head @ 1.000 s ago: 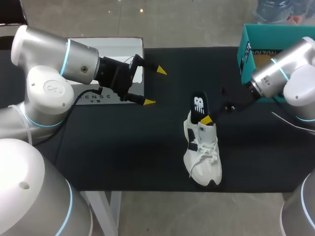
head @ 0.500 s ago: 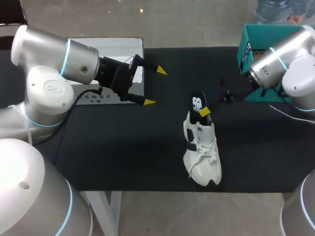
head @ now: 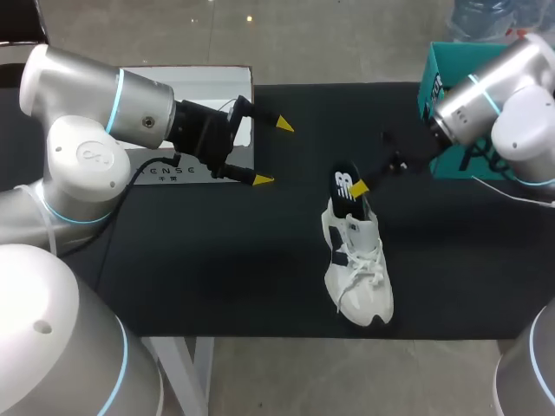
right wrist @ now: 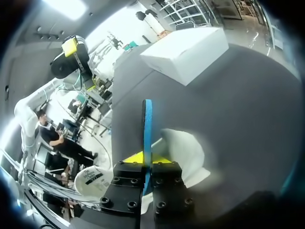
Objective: Take the shoe out of the shoebox, open the shoe tongue, remove and reinsert the insole, then place the shoe into the shoebox
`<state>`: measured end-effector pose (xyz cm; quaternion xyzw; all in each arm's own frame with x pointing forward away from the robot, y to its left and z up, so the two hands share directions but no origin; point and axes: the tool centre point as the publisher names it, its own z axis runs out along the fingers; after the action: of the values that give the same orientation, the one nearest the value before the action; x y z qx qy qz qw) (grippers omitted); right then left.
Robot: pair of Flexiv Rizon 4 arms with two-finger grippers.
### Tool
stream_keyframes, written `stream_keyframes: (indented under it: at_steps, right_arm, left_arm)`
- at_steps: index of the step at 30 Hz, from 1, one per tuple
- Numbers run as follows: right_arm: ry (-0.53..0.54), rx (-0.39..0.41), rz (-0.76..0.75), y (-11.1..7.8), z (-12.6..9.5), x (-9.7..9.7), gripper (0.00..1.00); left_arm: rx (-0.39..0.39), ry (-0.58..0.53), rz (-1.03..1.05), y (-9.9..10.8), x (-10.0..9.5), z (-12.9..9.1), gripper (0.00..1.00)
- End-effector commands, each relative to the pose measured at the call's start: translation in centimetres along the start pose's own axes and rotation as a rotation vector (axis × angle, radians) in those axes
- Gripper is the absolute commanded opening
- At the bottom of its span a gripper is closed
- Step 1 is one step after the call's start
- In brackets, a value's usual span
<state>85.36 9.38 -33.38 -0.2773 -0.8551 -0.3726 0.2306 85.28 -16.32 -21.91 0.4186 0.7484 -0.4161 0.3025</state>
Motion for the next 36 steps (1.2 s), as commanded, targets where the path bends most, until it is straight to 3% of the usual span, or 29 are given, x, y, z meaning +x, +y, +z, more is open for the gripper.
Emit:
stream_keyframes:
  at_steps: [1, 22, 24, 26, 27, 29, 36]
  right_arm:
    - [0.003, 0.002, 0.009, -0.6, 0.3, 0.1, 0.0]
    - [0.048, 0.028, 0.1, -5.3, 2.6, 1.0, 0.0]
    - [0.048, 0.029, 0.105, -5.4, 2.7, 0.9, 0.16]
    - [0.044, 0.026, 0.109, -5.2, 2.6, 0.8, 0.43]
    - [0.039, 0.023, 0.107, -5.0, 2.4, 0.8, 0.67]
    - [0.033, 0.019, 0.1, -4.6, 2.1, 0.8, 1.0]
    - [0.016, 0.012, 0.072, -3.2, 1.0, 0.5, 1.0]
  left_arm:
    - [-0.001, 0.002, 0.001, 0.0, 0.0, -0.1, 1.0]
    - [-0.001, 0.002, 0.001, 0.0, 0.0, -0.1, 1.0]
    - [-0.001, 0.002, 0.001, 0.0, 0.0, -0.1, 1.0]
    - [-0.001, 0.002, 0.001, 0.0, 0.0, -0.1, 1.0]
    - [-0.001, 0.002, 0.001, 0.0, 0.0, -0.1, 1.0]
    - [-0.001, 0.002, 0.001, 0.0, 0.0, -0.1, 1.0]
    - [-0.001, 0.002, 0.001, 0.0, 0.0, -0.1, 1.0]
